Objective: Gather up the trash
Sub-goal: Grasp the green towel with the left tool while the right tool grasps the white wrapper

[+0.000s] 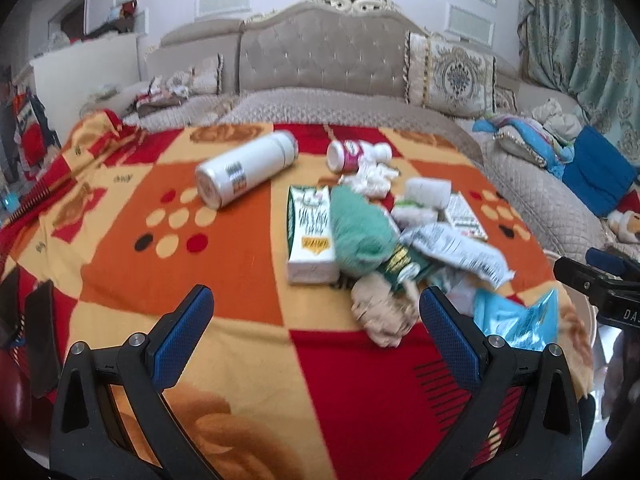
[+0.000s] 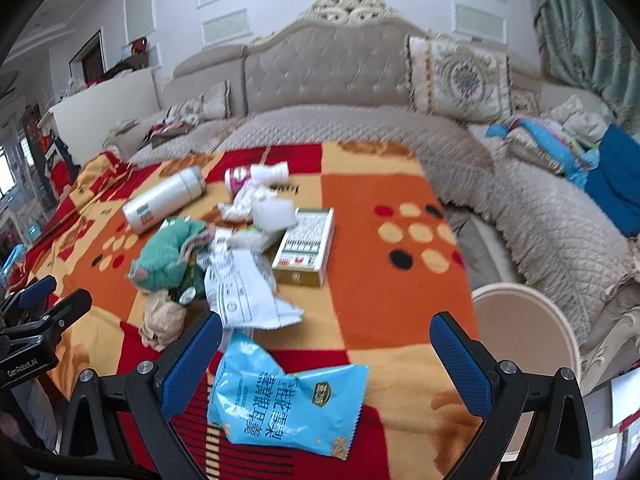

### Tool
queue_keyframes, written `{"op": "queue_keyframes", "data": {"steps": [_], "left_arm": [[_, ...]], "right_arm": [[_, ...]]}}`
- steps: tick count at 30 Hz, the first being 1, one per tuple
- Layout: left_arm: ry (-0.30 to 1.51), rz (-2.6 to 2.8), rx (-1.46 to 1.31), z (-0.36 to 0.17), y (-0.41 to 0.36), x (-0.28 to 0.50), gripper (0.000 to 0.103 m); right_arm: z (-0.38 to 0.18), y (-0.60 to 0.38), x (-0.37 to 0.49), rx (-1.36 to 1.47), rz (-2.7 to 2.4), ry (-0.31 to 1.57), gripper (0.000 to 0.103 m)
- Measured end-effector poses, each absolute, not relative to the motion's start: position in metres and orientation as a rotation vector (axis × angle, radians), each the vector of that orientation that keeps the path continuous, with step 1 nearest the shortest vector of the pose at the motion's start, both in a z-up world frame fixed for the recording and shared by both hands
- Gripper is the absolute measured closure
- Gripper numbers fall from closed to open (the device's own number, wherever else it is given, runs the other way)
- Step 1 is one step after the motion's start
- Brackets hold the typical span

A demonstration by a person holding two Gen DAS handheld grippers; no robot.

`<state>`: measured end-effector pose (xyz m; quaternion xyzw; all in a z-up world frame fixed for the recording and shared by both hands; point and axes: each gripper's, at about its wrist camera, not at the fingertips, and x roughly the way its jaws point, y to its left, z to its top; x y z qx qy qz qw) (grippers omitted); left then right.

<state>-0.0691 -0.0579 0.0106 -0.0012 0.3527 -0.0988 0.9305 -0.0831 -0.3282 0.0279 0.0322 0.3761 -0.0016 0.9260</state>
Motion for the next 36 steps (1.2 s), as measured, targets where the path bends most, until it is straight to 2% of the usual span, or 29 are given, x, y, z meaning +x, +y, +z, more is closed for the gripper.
{"op": "queue_keyframes", "data": {"steps": [8, 18, 30, 36], "left_arm": [[0.789, -0.226, -0.060, 0.010, -0.049, -0.041, 0.001], [0.855, -0.262, -0.027, 0.013, -0.074, 0.010, 0.001], [0.930, -0.260, -0.008, -0.006, -0.095, 0.053, 0.001], [0.965, -0.269, 0.000, -0.015, -0.101, 0.063, 0.014]], "right_arm": [[0.022, -0.312, -0.049, 0.073, 0.127, 0.867, 0.000], [0.008, -0.297, 0.004, 0.031, 0.215, 0.992, 0.000], [-0.014, -0.284, 0.031, -0.017, 0.262, 1.074, 0.006], [-0.024, -0.282, 0.036, 0.003, 0.277, 1.096, 0.005]]}}
